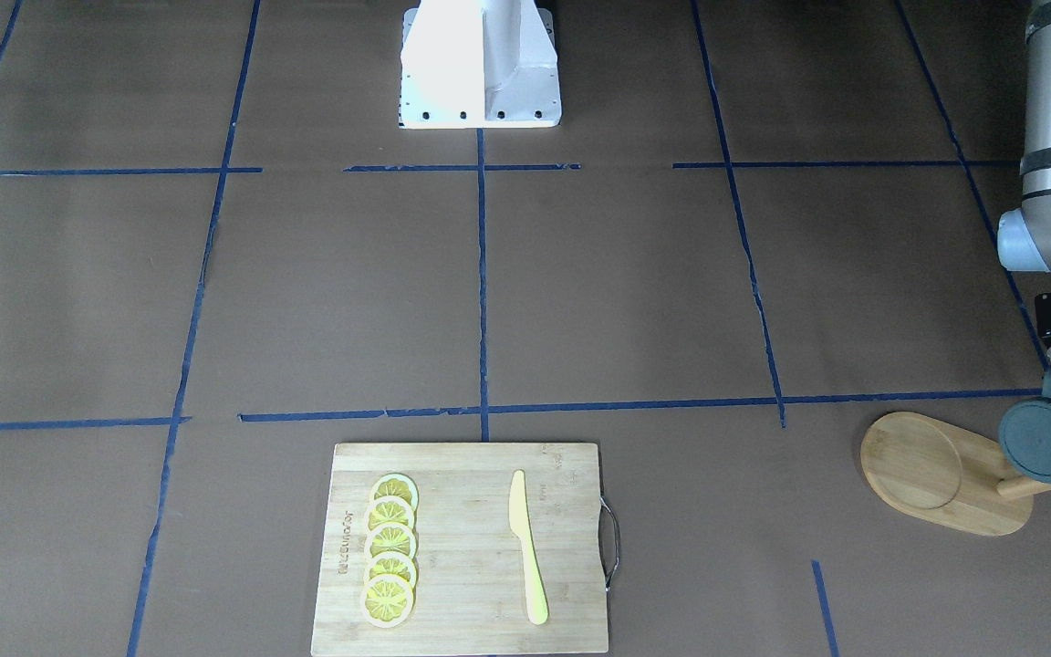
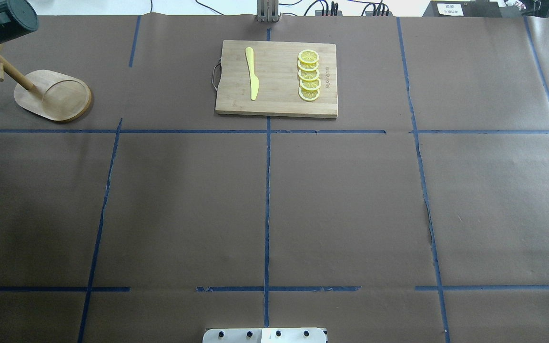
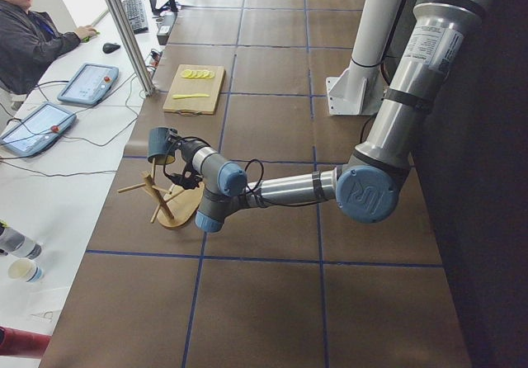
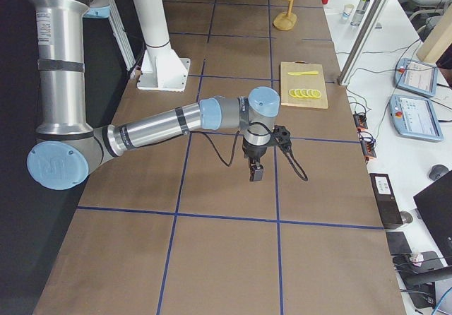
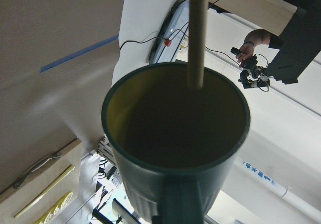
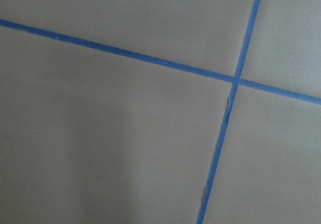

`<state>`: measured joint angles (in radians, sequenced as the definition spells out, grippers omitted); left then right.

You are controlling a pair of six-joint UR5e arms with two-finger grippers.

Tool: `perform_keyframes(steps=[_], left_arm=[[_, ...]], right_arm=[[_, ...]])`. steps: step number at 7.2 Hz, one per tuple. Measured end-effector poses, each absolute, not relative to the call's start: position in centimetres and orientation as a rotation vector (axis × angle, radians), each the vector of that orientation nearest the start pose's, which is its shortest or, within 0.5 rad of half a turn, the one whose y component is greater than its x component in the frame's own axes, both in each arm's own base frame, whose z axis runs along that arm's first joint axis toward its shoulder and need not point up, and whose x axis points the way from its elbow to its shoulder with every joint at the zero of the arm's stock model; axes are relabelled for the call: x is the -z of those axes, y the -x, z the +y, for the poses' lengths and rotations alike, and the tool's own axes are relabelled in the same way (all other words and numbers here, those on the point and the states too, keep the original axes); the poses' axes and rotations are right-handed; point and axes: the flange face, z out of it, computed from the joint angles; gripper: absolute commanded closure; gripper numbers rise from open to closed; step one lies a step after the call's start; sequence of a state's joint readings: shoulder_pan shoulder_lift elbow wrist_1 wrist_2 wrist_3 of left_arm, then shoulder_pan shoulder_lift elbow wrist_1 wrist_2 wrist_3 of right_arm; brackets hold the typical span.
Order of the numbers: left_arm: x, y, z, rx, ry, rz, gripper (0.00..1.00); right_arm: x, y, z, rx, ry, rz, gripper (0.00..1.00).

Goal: Hang cup on storage rack
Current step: 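Lower the mug's handle onto a peg of the wooden rack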

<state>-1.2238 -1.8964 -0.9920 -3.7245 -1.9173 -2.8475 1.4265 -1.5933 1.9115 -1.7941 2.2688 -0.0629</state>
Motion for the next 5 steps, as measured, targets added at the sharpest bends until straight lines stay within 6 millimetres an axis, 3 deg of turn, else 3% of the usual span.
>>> perform_keyframes(steps=[3,4,5], left_arm=[[-56.8,-9.3,-56.6,1.334,0.311,2.101,0.93],[-57.6,-9.1,-56.3,1.336,0.312,2.099,0.82],[-58.1,-9.1,-56.2,1.342,0.313,2.094,0.65]], right_arm=[[-53.1,-0.1,-47.5,0.236,-0.074,-0.703,0.0],[-53.1,-0.1,-47.5,0.236,-0.075,-0.703,0.0],[-53.1,-0.1,-47.5,0.236,-0.076,-0.703,0.0]])
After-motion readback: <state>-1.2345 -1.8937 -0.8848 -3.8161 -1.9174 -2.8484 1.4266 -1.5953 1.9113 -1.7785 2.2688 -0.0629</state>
